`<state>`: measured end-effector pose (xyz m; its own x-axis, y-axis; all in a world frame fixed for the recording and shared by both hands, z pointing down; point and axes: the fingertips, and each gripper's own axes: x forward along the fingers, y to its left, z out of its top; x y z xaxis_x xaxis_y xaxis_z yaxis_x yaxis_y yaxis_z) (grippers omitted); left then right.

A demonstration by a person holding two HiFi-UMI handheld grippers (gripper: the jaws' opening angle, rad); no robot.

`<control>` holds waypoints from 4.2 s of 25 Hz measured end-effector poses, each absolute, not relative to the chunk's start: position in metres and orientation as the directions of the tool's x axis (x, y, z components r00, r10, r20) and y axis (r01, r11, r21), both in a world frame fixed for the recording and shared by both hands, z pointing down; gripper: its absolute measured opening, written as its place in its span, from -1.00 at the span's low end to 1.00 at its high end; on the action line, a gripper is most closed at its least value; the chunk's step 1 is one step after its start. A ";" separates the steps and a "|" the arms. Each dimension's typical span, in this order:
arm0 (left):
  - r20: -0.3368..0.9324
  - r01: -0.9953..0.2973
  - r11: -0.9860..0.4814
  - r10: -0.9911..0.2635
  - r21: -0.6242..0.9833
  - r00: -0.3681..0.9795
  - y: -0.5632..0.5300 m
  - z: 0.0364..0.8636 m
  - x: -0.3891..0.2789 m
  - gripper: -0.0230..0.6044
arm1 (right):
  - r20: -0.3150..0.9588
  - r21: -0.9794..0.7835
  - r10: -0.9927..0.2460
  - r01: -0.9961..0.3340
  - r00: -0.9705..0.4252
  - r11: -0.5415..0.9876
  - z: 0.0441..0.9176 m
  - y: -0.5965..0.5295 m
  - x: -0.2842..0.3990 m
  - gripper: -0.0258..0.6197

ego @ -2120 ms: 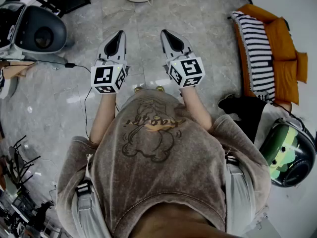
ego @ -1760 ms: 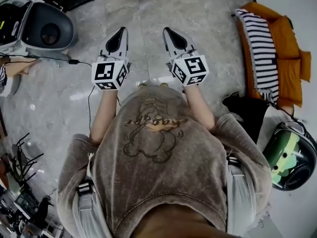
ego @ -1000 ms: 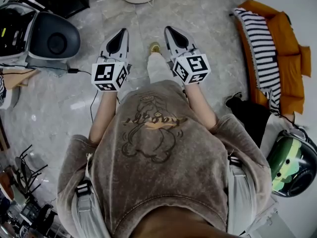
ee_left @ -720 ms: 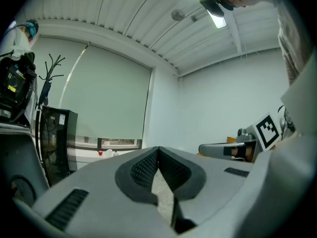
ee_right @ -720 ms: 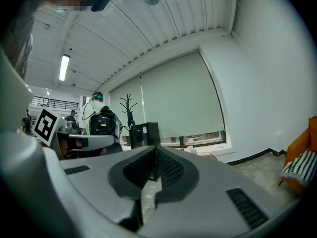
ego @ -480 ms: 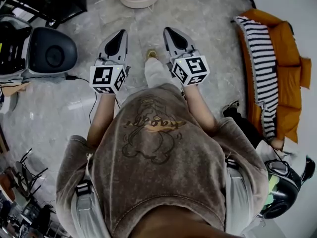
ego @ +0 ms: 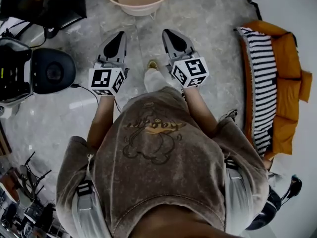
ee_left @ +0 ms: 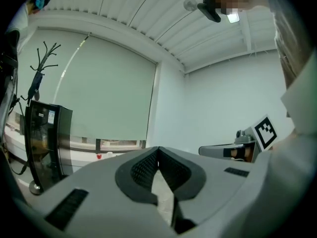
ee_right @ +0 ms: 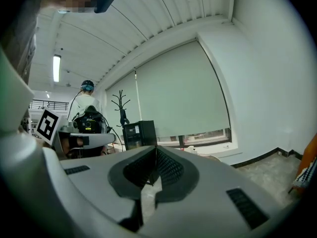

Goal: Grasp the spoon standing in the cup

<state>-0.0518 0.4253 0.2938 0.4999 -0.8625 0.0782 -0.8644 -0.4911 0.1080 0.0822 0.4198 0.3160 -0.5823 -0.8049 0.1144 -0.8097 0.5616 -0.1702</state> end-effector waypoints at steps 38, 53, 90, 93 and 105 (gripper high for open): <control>0.061 -0.864 -0.488 -0.865 0.121 0.497 0.115 0.294 -0.044 -0.87 | 0.134 -0.171 -0.779 -0.788 -0.613 0.591 0.325 0.114 0.086 -0.86; 0.071 -0.826 -0.548 -0.826 0.129 0.559 -0.061 0.284 -0.062 -0.87 | 0.173 -0.186 -0.792 -0.809 -0.586 0.558 0.317 -0.045 0.060 -0.86; 0.061 -0.819 -0.567 -0.817 0.088 0.573 -0.211 0.295 -0.078 -0.87 | 0.103 -0.140 -0.784 -0.790 -0.612 0.597 0.314 -0.207 0.018 -0.86; 0.060 -0.828 -0.554 -0.827 0.089 0.559 -0.207 0.298 -0.068 -0.87 | 0.100 -0.138 -0.769 -0.774 -0.631 0.618 0.313 -0.206 0.025 -0.86; 0.067 -0.847 -0.523 -0.845 0.096 0.530 -0.266 0.344 -0.083 -0.87 | 0.116 -0.134 -0.738 -0.747 -0.665 0.651 0.356 -0.271 -0.003 -0.86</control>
